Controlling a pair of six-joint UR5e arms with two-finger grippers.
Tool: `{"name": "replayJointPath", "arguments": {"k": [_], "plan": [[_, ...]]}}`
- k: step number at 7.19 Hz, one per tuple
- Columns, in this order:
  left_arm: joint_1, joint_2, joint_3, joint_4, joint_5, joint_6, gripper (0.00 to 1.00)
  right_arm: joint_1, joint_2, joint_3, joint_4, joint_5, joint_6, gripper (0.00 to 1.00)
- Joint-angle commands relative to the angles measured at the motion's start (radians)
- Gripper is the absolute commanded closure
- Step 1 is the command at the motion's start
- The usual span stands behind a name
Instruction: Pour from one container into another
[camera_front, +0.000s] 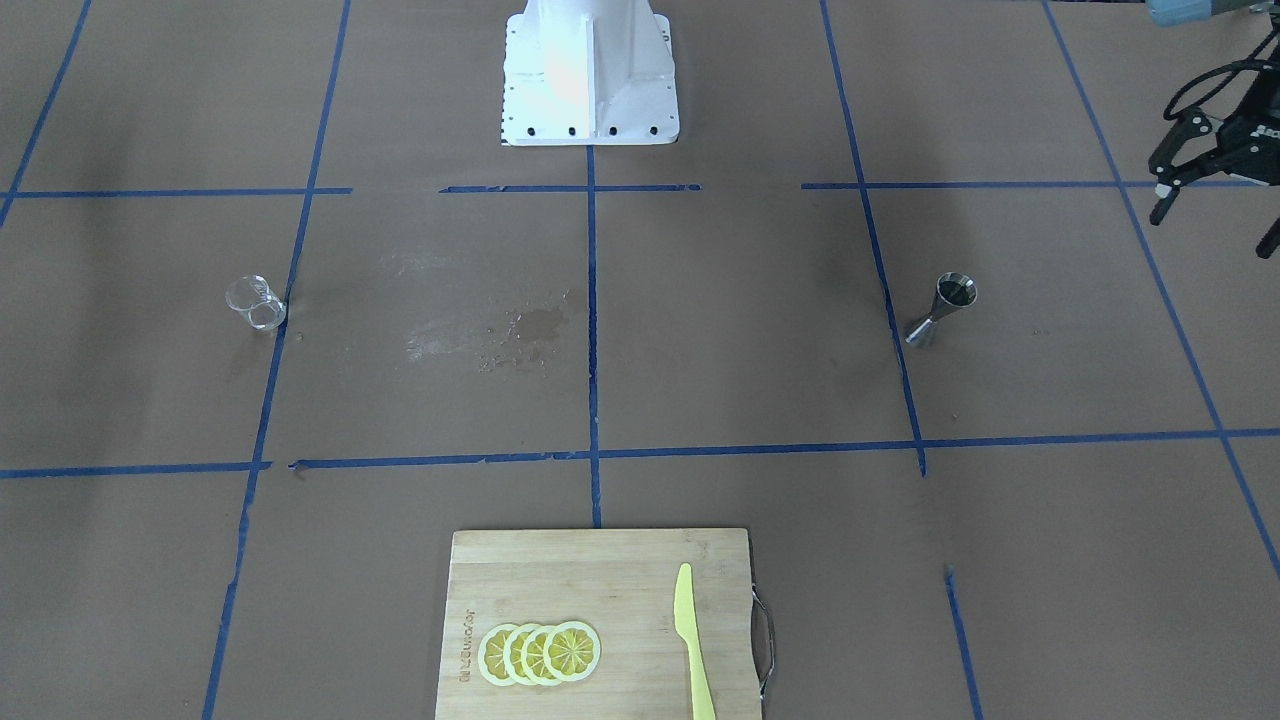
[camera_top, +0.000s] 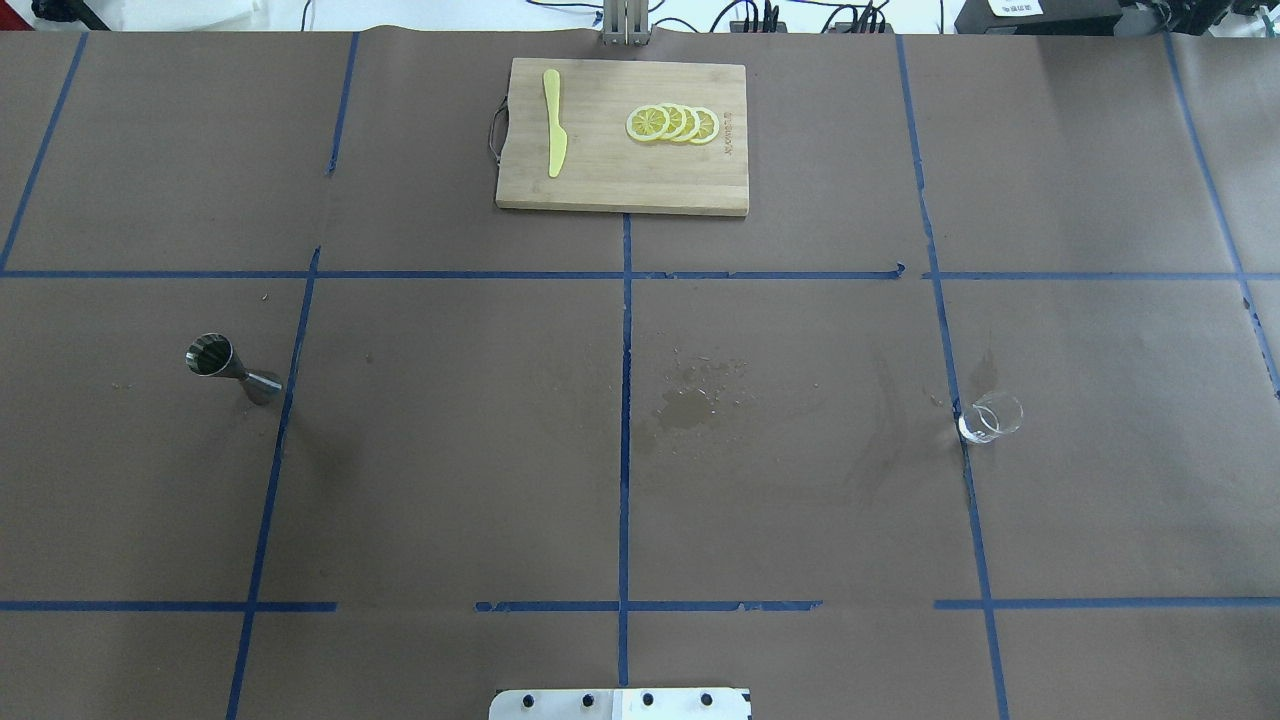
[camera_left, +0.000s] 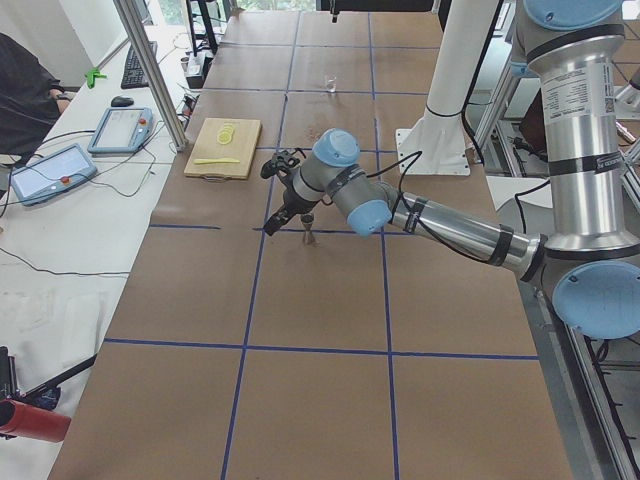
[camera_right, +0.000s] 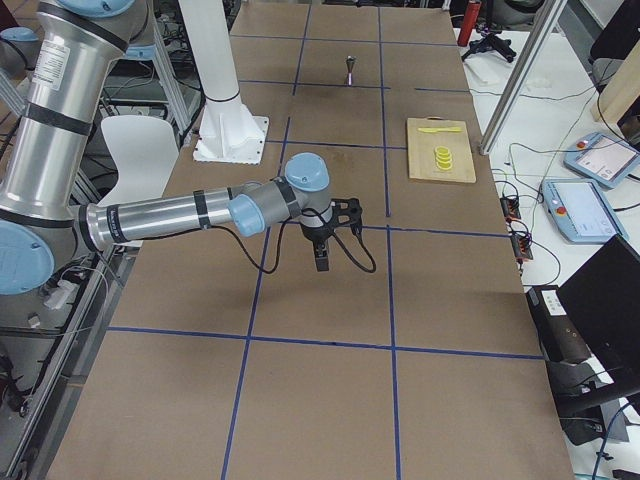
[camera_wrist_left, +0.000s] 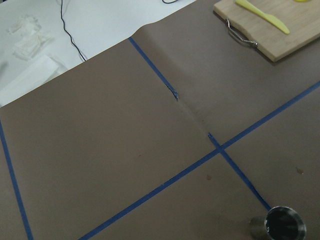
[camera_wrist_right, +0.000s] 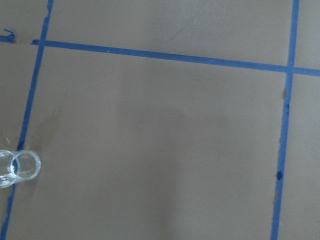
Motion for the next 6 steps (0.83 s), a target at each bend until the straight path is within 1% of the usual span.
{"name": "replayJointPath", "arguments": {"k": [1,2,3,4,5,6], "plan": [[-0.106,-0.034,0.067,0.167,-0.042,0.203,0.00,0.093,0.000,-0.080,-0.007,0.014,-0.167,0.00],[-0.171,-0.114,0.078,0.337,-0.042,0.294,0.00,0.124,0.003,-0.122,-0.031,0.014,-0.256,0.00],[-0.226,-0.216,0.129,0.518,-0.039,0.404,0.00,0.173,0.035,-0.182,-0.097,0.016,-0.358,0.00],[-0.284,-0.251,0.204,0.561,-0.042,0.502,0.00,0.199,0.045,-0.201,-0.172,0.017,-0.434,0.00],[-0.298,-0.253,0.269,0.563,-0.048,0.512,0.00,0.222,0.048,-0.201,-0.232,0.031,-0.483,0.00],[-0.305,-0.250,0.308,0.561,-0.098,0.509,0.00,0.256,0.048,-0.216,-0.260,0.084,-0.496,0.00]]}}
